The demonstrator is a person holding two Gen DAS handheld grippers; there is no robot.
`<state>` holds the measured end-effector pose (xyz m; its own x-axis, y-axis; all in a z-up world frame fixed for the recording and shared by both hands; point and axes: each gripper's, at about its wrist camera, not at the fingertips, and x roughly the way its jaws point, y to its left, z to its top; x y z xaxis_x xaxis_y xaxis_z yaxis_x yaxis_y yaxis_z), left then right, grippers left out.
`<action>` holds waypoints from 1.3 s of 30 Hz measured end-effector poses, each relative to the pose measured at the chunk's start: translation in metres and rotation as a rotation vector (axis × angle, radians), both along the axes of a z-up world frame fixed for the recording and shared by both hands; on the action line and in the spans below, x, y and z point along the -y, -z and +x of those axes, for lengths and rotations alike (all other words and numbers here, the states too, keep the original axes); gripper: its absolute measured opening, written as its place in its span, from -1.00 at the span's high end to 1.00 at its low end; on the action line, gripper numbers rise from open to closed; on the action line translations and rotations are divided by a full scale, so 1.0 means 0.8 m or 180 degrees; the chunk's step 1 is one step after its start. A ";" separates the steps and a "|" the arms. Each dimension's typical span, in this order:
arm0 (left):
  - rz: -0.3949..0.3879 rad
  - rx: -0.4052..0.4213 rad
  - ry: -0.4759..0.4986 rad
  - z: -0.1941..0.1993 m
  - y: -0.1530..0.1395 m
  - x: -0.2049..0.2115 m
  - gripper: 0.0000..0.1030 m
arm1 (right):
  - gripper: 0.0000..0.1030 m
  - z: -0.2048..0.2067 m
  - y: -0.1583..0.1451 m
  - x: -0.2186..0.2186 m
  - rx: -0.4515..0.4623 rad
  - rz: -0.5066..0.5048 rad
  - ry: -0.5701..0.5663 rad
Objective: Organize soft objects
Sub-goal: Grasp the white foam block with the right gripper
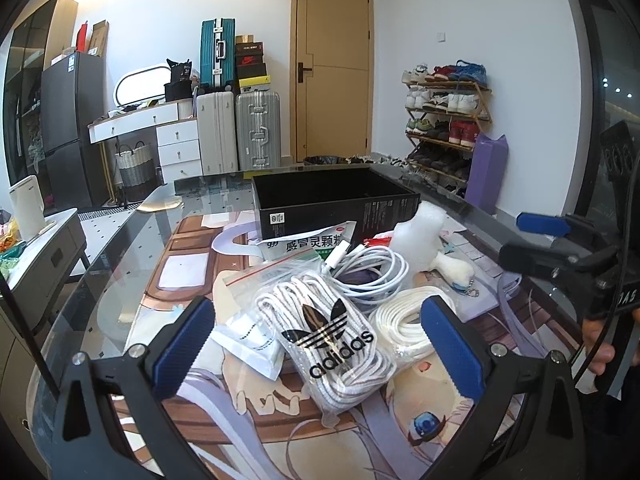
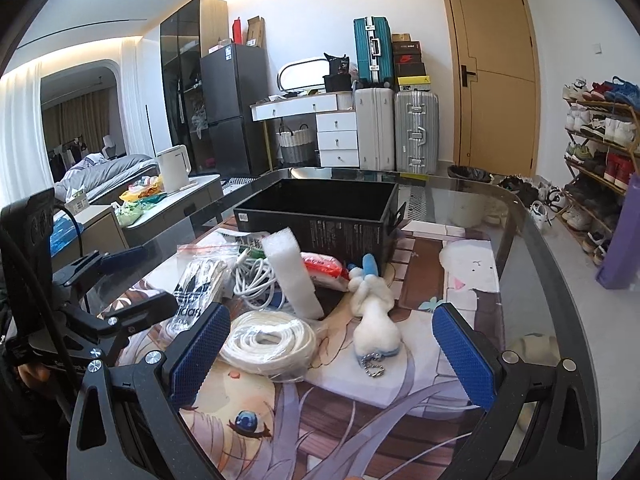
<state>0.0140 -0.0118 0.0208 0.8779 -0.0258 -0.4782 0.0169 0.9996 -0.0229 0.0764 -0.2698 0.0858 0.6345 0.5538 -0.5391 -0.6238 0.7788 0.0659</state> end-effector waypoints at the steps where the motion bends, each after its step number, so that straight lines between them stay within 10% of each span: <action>1: 0.0010 -0.0015 -0.0009 0.002 0.000 -0.001 -1.00 | -0.99 0.002 -0.002 -0.001 0.0004 0.0007 0.0002; 39: 0.0111 -0.0283 -0.0054 0.031 0.009 -0.007 -1.00 | -0.99 0.071 -0.001 -0.084 -0.0196 -0.0209 0.0225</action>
<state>0.0387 -0.0061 0.0136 0.8321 0.0068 -0.5546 -0.0007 0.9999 0.0113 0.1332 -0.2027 0.0869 0.6354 0.4709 -0.6120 -0.5634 0.8247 0.0497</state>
